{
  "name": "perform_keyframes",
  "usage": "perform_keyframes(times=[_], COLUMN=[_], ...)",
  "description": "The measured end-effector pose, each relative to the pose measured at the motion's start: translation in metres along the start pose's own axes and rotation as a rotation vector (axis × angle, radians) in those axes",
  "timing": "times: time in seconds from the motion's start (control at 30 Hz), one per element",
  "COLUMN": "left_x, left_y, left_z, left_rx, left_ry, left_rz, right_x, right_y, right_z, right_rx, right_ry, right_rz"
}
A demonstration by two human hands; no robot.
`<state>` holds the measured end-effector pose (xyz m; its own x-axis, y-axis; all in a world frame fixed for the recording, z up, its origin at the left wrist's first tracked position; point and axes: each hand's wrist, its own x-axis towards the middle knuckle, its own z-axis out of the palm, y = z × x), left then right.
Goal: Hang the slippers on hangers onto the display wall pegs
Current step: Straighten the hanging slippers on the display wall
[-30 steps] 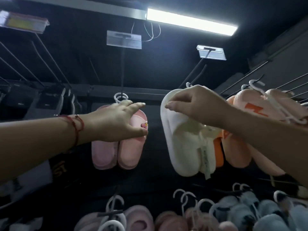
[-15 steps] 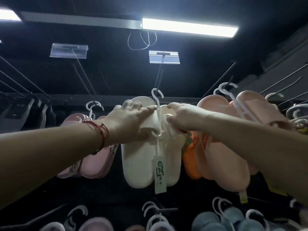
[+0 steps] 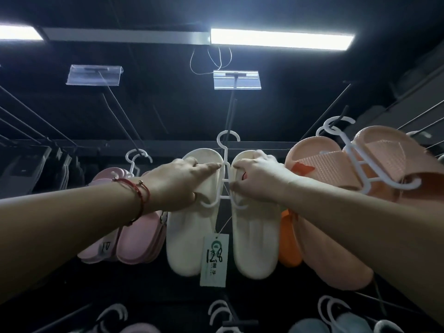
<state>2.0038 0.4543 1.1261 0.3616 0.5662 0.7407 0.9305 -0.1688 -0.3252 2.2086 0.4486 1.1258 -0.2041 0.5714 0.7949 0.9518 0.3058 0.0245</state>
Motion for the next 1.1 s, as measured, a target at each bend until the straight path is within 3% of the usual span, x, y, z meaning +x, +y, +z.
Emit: perform_keyframes(times=[0.4,0.63,0.93,1.1], left_x=[0.031,0.039,0.051,0.054], left_y=[0.0,-0.004,-0.007,-0.002], left_z=[0.03,0.059,0.095,0.098], left_rx=[-0.005,-0.064,-0.048,-0.254], left_ry=[-0.111,-0.128,-0.151,-0.219], left_rz=[-0.077,-0.117,-0.161,-0.22], right_x=[0.026,0.048,0.056,0.058], right_y=[-0.013,-0.01,0.007,0.016], right_z=[0.026,0.06,0.096,0.11], right_rx=[0.036,-0.015,0.018,0.267], right_ry=[-0.139,-0.139,-0.083,0.033], right_rz=[0.123,0.159,0.144,0.195])
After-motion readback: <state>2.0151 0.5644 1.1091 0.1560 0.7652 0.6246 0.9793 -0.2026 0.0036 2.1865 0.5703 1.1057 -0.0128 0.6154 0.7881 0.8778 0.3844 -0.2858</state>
